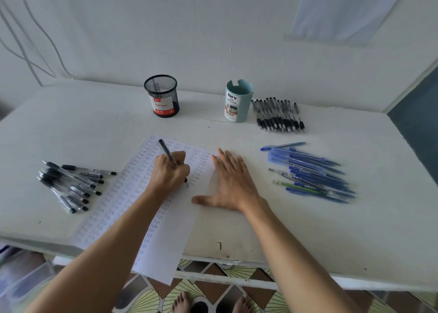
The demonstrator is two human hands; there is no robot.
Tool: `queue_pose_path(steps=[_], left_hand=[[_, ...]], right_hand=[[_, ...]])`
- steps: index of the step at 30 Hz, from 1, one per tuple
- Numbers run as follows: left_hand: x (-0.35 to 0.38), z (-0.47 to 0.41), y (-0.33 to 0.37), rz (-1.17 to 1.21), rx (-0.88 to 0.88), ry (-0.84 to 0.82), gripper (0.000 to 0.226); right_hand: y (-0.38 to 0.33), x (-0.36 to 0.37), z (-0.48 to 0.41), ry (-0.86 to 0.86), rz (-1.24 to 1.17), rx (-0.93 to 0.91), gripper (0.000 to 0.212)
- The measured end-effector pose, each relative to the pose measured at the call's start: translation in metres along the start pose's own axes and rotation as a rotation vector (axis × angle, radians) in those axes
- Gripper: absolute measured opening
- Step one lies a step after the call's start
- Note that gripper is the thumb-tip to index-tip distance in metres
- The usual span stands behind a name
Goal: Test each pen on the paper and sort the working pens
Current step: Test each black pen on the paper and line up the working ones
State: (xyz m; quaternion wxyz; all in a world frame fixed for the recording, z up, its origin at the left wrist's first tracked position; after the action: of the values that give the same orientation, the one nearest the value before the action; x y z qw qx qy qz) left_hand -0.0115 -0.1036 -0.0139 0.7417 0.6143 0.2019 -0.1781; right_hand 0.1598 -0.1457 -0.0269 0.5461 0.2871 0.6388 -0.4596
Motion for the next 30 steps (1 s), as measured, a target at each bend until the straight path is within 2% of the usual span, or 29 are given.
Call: queue_pose_path(steps=[3,8,12,30], left_hand=[[0.0001,0.0003,0.0014,-0.009,0.006,-0.006,0.044],[0.0023,0.0002,-0.0022,0.013,0.01,-0.045,0.027],[0.0031,0.0008,-0.0017,0.014,0.006,-0.054,0.023],[0.0052,-0.0001,-0.0016,0.037,0.023,-0.069,0.022]], right_hand=[[0.0001,0.0006,-0.0006,-0.001,-0.003,-0.001,0.134],[0.0006,0.0006,-0.0008,0.001,-0.008,-0.001,0.135],[0.0003,0.0006,-0.0006,-0.001,-0.004,-0.001,0.134],[0.0009,0.0008,-0.0009,-0.001,-0.002,0.002,0.133]])
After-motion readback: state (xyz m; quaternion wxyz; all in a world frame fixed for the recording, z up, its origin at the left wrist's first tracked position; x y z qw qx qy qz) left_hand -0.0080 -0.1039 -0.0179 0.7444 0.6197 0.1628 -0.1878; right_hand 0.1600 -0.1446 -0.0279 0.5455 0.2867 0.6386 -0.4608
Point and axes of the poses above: each hand's wrist, its own z-axis away from the middle knuckle, its own x-axis out of the palm, y = z × x, the point moved 4 cm from there along -z, towards the middle knuckle, and after that the axes turned 15 degrees about -x, right-handed, at the moved point
